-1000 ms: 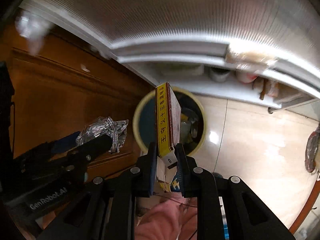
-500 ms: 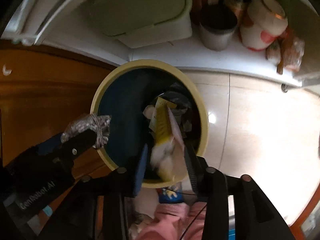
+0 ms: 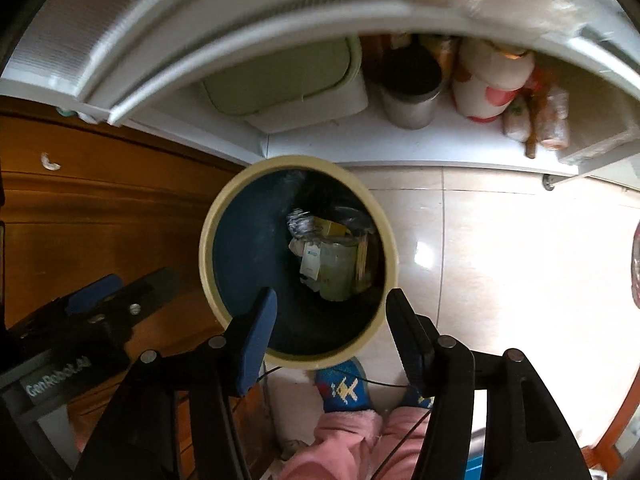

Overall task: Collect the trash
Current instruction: 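Raise both tools from the bin back toward the counter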

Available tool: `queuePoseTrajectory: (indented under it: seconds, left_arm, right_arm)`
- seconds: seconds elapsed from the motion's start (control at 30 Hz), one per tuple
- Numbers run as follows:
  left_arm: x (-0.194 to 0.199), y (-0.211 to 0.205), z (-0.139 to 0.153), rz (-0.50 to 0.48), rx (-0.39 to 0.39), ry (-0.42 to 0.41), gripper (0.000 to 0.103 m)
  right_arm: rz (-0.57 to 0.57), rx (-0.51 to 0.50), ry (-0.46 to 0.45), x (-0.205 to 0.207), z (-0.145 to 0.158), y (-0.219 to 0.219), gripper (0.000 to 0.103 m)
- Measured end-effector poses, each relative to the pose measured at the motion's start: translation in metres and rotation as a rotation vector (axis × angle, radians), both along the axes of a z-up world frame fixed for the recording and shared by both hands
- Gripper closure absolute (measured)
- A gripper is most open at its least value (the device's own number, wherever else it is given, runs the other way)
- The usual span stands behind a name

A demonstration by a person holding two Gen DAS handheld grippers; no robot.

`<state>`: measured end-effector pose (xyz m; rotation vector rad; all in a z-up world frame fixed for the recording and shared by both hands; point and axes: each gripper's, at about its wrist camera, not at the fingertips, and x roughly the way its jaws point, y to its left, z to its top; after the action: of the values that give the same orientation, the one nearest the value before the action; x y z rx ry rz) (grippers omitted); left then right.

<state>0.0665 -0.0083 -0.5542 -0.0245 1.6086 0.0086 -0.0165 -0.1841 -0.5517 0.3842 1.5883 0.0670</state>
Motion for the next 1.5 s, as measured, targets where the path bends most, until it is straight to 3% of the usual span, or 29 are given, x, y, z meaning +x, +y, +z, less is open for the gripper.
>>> queuePoseTrajectory:
  seconds: [0.33, 0.8, 1.13, 1.33, 1.5]
  left_arm:
    - [-0.023, -0.012, 0.123, -0.014, -0.019, -0.042, 0.022]
    - [-0.063, -0.037, 0.343, -0.16, -0.117, -0.153, 0.022]
    - [-0.057, -0.007, 0.506, -0.192, -0.191, -0.418, 0.022]
    - [-0.045, 0.019, 0.564, -0.156, -0.231, -0.535, 0.022]
    - [-0.038, 0.037, 0.595, -0.159, -0.243, -0.614, 0.022]
  right_arm:
    - [-0.059, 0.013, -0.048, -0.018, 0.112, -0.042, 0.045]
    - [-0.043, 0.046, -0.236, -0.063, 0.344, -0.062, 0.045]
    - [-0.006, -0.065, -0.495, -0.094, 0.509, -0.069, 0.041]
    - [-0.021, -0.112, -0.624, -0.09, 0.584, -0.07, 0.037]
    - [-0.024, -0.113, -0.686, -0.075, 0.62, -0.063, 0.036]
